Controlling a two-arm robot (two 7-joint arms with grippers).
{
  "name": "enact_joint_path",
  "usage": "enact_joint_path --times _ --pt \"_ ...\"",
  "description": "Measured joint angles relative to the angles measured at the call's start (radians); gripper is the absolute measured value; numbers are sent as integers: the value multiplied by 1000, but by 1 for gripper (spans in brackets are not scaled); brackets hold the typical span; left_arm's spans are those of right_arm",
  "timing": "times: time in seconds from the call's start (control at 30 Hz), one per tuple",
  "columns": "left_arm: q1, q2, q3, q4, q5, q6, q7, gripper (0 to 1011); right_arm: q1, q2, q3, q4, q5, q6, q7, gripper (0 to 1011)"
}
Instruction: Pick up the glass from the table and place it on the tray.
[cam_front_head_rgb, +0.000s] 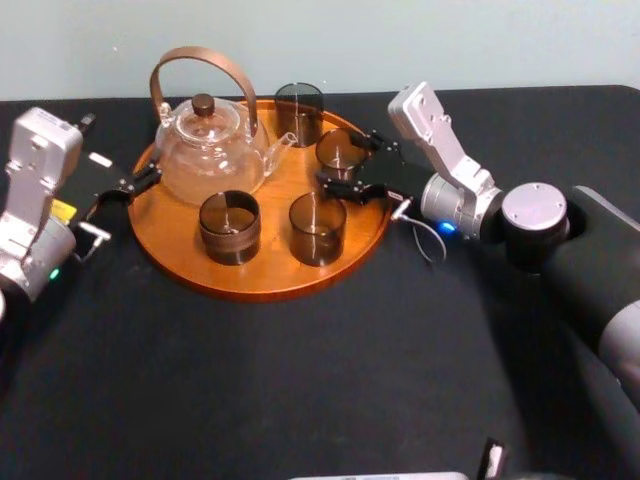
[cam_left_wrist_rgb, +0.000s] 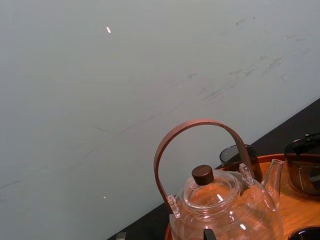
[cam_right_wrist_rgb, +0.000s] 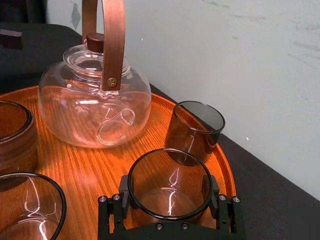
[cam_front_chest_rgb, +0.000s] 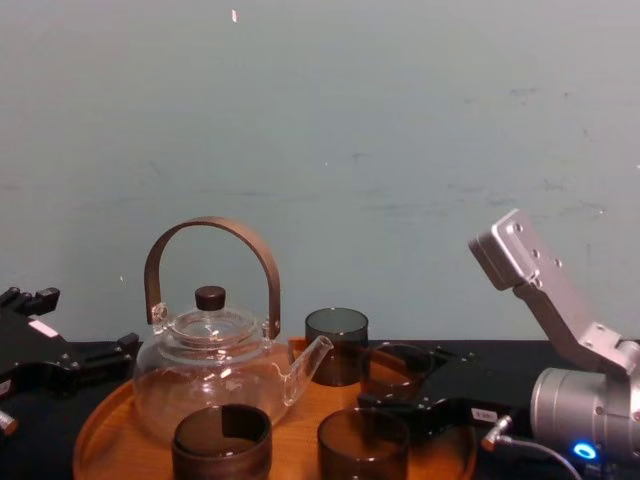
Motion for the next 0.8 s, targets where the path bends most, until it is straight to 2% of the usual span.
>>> enact_joint_path --times 0.3,0.5,0.8 --pt "0 0 0 0 0 0 0 1001 0 0 1 -1 0 3 -2 908" --pt "0 0 0 0 0 0 0 1001 -1 0 0 -1 -2 6 -2 1002" --pt "0 0 0 0 0 0 0 1001 -4 2 1 -3 -1 4 1 1002"
